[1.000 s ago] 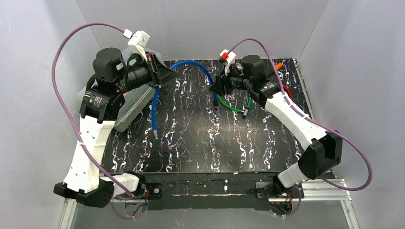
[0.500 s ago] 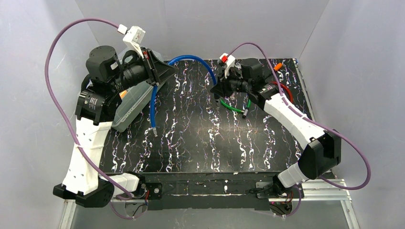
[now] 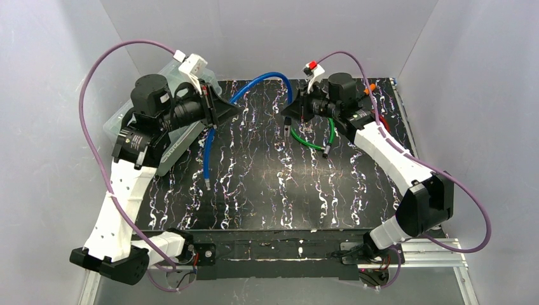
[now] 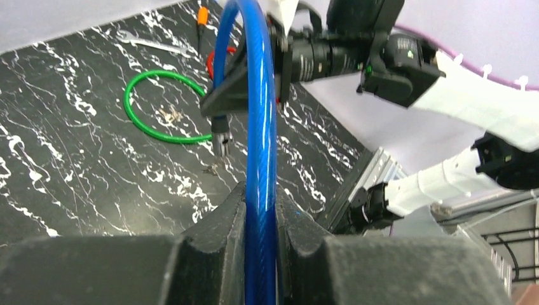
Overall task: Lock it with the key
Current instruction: Lock the lock.
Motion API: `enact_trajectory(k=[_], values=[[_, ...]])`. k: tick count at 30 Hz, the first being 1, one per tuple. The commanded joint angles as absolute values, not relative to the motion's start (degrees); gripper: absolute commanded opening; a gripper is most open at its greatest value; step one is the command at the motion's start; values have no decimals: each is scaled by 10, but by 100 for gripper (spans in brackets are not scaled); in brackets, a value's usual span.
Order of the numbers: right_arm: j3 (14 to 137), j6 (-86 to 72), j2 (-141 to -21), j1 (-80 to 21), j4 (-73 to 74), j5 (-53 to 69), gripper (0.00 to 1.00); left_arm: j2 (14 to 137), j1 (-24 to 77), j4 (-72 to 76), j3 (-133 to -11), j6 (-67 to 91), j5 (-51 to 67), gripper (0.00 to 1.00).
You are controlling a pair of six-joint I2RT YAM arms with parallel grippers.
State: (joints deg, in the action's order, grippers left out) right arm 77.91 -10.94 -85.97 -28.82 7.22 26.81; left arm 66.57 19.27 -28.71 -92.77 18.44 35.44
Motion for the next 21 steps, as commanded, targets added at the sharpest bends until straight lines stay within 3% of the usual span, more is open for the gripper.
enact_trajectory(k=[1, 9, 12, 16, 21], values=[[817, -242, -867, -270, -51, 324, 1, 634, 202, -271, -893, 143, 413, 14], [838, -319, -873, -265, -95, 362, 1, 614, 200, -242, -876, 130, 445, 63], [842, -328, -867, -265, -84, 360, 1, 613, 180, -232, -866, 161, 439, 69], [840, -349, -858, -265, -88, 373, 1, 605, 98, -99, -791, 270, 522, 76], [837, -378, -852, -264, -113, 396, 1, 635, 63, -14, -729, 328, 572, 75]])
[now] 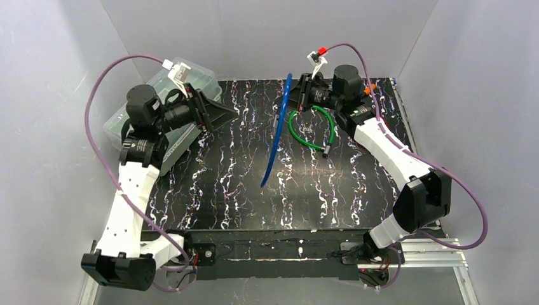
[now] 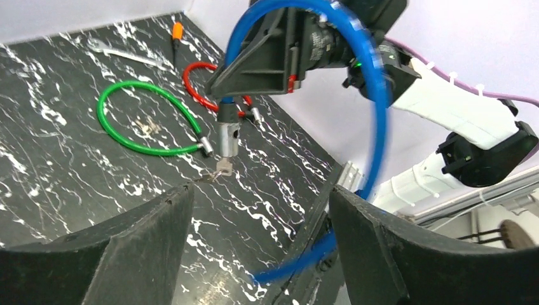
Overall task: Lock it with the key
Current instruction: Lock the lock.
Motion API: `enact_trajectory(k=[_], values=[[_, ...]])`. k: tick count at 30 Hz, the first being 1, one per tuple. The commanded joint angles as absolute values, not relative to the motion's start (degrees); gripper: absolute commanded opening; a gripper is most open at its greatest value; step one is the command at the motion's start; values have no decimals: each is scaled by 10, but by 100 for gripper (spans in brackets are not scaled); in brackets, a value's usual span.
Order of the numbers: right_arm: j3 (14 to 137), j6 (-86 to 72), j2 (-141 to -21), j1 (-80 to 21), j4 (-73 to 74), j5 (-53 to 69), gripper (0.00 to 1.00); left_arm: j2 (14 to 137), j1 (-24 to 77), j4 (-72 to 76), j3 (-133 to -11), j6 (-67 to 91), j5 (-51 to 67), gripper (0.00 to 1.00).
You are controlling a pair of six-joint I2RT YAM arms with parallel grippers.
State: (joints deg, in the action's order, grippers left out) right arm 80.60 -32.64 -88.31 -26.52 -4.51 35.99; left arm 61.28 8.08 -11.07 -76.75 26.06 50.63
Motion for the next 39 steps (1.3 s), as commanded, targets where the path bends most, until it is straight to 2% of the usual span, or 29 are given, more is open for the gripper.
enact_trajectory(k=[1, 6, 15, 34, 35, 37, 39], values=[[834, -393, -851, -265, -128, 402, 1, 643, 59, 4, -715, 337, 585, 75], [833, -422, -849, -265, -145, 413, 1, 681, 73, 42, -668, 350, 643, 68], [823, -449, -859, -266, -141, 402, 1, 690, 134, 109, -609, 358, 637, 50], [803, -481, -856, -279, -182, 429, 1, 776, 190, 279, -589, 447, 628, 42], [803, -483, -858, -279, -185, 431, 1, 780, 192, 296, -586, 458, 633, 40], [804, -486, -858, -280, -187, 431, 1, 792, 195, 326, -581, 481, 634, 26], [805, -485, -858, -280, -183, 426, 1, 794, 199, 345, -577, 490, 640, 23]])
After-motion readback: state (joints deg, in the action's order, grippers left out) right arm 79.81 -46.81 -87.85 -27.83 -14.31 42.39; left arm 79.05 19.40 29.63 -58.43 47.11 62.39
